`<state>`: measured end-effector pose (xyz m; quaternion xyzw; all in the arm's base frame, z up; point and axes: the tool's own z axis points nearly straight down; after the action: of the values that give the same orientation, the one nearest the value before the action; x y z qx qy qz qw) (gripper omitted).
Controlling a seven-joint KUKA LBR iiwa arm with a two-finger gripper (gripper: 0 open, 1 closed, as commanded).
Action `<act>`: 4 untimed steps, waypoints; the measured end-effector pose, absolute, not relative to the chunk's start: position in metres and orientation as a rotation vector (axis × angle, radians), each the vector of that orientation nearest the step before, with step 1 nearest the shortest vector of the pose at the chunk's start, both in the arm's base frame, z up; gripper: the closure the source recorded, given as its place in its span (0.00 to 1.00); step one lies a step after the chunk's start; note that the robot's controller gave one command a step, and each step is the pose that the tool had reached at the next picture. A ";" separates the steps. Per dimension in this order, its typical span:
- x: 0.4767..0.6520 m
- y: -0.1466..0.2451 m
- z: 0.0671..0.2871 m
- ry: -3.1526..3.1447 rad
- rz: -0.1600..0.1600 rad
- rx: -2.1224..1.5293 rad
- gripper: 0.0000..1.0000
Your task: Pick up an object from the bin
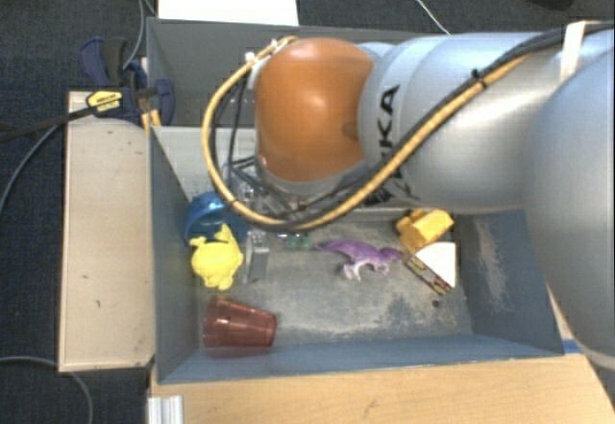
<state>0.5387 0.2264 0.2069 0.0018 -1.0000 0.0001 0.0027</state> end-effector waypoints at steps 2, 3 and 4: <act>0.550 0.241 0.143 -3.145 -0.005 -0.076 0.00; 0.550 0.244 0.098 -3.137 0.000 -0.100 0.00; 0.565 0.251 0.124 -3.129 -0.004 0.335 0.00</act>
Offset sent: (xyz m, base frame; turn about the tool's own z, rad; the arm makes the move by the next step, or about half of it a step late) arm 0.0169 0.0287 -0.1369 0.1000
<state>0.5647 0.2513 0.1236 0.1065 -0.9943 -0.0013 -0.0027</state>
